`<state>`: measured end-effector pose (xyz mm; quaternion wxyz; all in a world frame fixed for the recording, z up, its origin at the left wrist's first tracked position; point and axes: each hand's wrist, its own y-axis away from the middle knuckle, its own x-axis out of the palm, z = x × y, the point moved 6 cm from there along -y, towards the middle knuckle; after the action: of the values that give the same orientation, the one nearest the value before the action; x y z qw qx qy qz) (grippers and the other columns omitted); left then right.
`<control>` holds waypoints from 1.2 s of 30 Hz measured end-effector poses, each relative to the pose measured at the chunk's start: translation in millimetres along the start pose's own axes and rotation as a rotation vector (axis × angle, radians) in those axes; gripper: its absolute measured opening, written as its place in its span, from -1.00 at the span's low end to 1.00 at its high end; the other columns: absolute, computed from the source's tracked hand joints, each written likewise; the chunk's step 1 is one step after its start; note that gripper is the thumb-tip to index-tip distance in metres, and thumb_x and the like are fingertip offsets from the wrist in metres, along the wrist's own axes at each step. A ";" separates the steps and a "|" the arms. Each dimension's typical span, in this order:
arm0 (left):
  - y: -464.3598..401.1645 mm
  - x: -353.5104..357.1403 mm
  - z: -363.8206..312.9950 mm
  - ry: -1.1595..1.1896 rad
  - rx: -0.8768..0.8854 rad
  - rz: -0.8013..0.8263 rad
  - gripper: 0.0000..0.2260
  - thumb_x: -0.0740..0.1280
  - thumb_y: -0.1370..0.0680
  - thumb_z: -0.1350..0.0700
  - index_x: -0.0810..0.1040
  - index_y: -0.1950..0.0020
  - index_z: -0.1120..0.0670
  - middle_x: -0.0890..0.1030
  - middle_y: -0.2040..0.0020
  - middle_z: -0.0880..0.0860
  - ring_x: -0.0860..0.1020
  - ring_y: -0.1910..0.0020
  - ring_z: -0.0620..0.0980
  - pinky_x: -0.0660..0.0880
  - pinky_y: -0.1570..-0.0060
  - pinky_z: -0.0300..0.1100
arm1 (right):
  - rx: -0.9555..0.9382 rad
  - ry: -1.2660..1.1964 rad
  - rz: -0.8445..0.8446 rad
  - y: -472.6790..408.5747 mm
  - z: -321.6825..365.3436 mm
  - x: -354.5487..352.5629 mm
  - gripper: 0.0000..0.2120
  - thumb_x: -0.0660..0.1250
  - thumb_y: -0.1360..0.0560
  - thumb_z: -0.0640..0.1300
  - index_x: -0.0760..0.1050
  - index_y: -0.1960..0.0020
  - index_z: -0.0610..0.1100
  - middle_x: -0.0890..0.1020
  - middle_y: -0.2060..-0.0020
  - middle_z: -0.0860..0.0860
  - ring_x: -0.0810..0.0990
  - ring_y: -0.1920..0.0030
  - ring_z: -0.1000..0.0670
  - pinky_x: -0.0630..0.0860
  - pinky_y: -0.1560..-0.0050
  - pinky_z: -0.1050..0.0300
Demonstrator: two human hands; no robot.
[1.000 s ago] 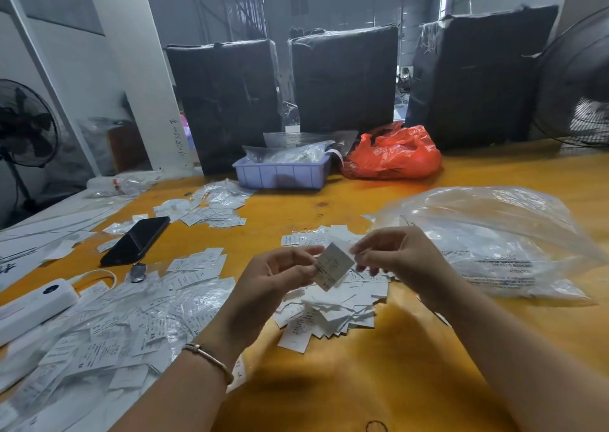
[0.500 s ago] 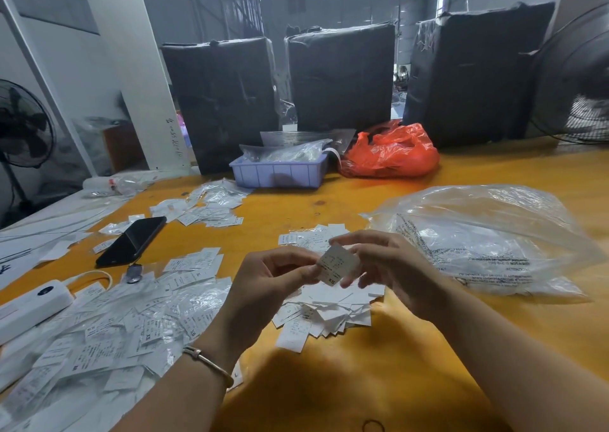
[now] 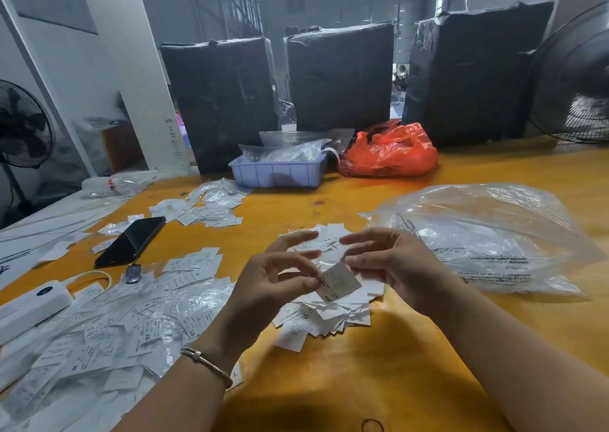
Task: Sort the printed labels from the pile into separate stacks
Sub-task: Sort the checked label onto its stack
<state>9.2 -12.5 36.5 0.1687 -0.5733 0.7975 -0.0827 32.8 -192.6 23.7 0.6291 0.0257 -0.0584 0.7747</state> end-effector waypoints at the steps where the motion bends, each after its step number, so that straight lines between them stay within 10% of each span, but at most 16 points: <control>1: -0.8 -2.1 2.1 0.064 -0.036 -0.014 -0.94 0.42 -0.36 0.24 0.69 0.24 0.13 0.57 -0.28 -0.14 0.57 -0.23 -0.13 0.60 -0.07 -0.07 | -0.064 0.010 -0.029 0.9 4.7 -1.1 -0.72 0.47 -0.28 -0.39 0.68 0.09 -0.11 0.71 0.22 -0.11 0.67 0.25 -0.05 0.57 0.24 0.20; 10: 0.3 10.8 11.2 0.113 -0.142 0.098 -0.88 0.44 -0.43 0.24 0.69 0.07 0.25 0.69 -0.10 0.11 0.65 -0.11 0.09 0.59 -0.12 -0.09 | -0.396 0.075 -0.106 10.9 23.7 5.4 -0.61 0.47 -0.34 -0.43 0.62 -0.09 -0.10 0.66 0.30 -0.08 0.62 0.34 0.02 0.49 0.36 0.22; 19: -0.3 -2.5 9.3 0.066 -0.133 -0.079 -0.82 0.44 -0.38 0.07 0.73 0.08 0.10 0.72 0.05 0.13 0.64 -0.03 0.17 0.59 -0.05 -0.05 | -0.340 0.125 -0.023 10.4 26.8 9.0 -0.87 0.29 -0.27 -0.26 0.62 0.31 -0.16 0.64 0.28 -0.06 0.58 0.30 0.08 0.42 0.42 0.21; 29: -1.4 -10.9 7.2 0.118 -0.109 -0.160 -0.77 0.46 -0.42 0.00 0.67 0.14 0.18 0.70 0.15 0.19 0.68 0.13 0.05 0.59 0.12 -0.23 | -0.168 0.154 0.073 6.0 17.3 10.7 -0.91 0.48 -0.30 -0.10 0.62 0.32 -0.09 0.70 0.19 -0.10 0.61 0.20 0.04 0.51 0.19 0.21; 36: -1.9 -13.4 3.5 0.000 -0.027 -0.212 -0.64 0.50 -0.41 0.33 0.51 -0.13 0.09 0.65 0.15 0.15 0.71 0.19 0.11 0.61 0.22 -0.20 | -0.241 0.097 -0.194 4.9 20.1 -11.0 -0.70 0.40 -0.44 -0.37 0.50 -0.13 -0.18 0.69 0.29 -0.15 0.66 0.33 -0.10 0.50 0.34 0.17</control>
<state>16.0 -0.3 36.2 0.1512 -0.6565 0.7336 -0.0893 29.6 -206.8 42.1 0.7017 -0.0818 -0.1178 0.6979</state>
